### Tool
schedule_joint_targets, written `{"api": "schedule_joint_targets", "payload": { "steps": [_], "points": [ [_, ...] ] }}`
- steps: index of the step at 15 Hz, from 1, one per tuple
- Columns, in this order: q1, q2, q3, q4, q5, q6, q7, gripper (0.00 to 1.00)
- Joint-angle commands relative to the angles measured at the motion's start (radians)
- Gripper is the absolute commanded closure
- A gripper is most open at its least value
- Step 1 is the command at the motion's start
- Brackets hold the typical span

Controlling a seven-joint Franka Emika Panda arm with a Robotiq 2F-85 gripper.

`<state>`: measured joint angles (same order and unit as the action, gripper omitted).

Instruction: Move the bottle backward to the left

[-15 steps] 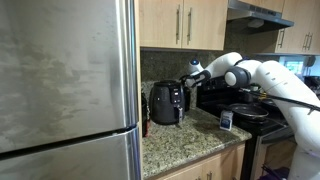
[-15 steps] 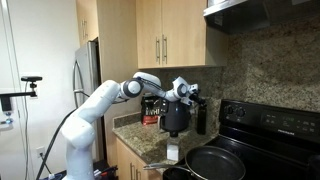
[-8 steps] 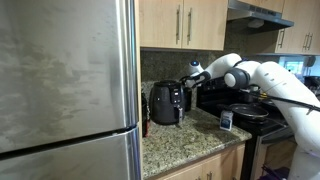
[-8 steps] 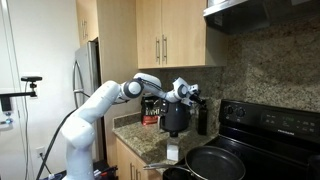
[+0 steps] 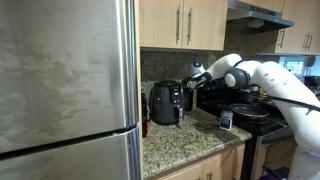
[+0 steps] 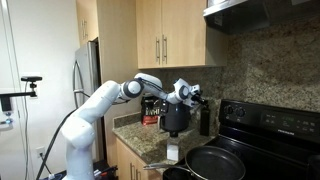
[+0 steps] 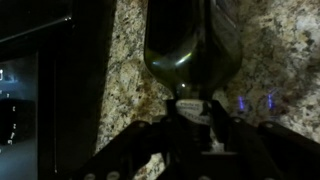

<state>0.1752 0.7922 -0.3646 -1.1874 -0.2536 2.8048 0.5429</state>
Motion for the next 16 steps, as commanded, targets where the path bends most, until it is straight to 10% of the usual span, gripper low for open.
{"api": "schedule_joint_targets", "payload": {
  "steps": [1,11,12,16],
  "points": [
    [-0.023,-0.126,0.053,-0.149,0.043,0.002,-0.086,0.88],
    [-0.052,-0.455,0.133,-0.558,0.083,-0.022,-0.233,0.88],
    [-0.031,-0.467,0.103,-0.585,0.054,-0.023,-0.197,0.38],
    [-0.023,-0.454,0.082,-0.613,0.007,0.014,-0.163,0.17]
  ]
}}
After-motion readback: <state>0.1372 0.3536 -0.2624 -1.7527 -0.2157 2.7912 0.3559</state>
